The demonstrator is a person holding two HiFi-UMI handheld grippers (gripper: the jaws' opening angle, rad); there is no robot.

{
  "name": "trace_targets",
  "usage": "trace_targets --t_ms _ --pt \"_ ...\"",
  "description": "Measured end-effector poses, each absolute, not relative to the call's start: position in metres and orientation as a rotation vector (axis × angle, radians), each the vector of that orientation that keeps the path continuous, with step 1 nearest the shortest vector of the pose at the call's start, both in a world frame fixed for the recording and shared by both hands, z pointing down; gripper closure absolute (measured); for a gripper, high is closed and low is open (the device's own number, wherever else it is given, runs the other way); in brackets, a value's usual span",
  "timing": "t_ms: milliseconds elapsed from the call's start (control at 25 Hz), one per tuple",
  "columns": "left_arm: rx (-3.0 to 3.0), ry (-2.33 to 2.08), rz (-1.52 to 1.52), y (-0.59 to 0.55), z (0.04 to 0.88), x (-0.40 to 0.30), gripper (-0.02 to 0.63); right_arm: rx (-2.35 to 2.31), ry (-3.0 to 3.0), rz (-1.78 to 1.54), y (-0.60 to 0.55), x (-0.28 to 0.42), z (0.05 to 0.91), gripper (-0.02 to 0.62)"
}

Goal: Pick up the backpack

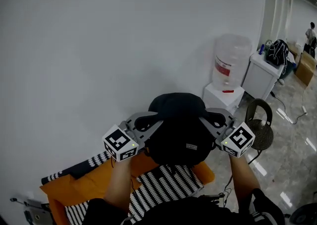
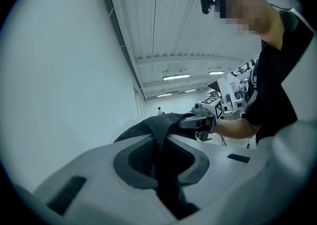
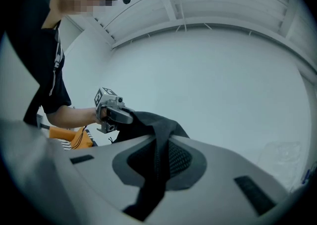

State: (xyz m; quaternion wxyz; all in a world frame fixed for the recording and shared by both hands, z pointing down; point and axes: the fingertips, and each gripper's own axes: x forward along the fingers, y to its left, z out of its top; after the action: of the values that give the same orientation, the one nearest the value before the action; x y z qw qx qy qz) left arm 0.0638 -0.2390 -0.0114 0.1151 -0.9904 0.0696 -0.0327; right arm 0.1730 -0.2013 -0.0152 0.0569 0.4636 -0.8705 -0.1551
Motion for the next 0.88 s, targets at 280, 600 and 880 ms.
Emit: trace_targets --t_ms 280,600,880 --pt "-2.865 0.187 -0.058 -0.24 -0.046 0.065 0.551 1.399 -2.681 -0.529 -0.202 0.174 -0.048 0.554" --pt "-2.814 0.195 0.015 -0.242 -0.084 0.063 0.552 1.388 -2.696 -0.622 -0.202 0.171 -0.081 0.554" --pt "-2.814 0.217 0.087 -0.244 -0.099 0.053 0.552 1.356 -2.688 -0.68 -0.202 0.16 -0.096 0.554"
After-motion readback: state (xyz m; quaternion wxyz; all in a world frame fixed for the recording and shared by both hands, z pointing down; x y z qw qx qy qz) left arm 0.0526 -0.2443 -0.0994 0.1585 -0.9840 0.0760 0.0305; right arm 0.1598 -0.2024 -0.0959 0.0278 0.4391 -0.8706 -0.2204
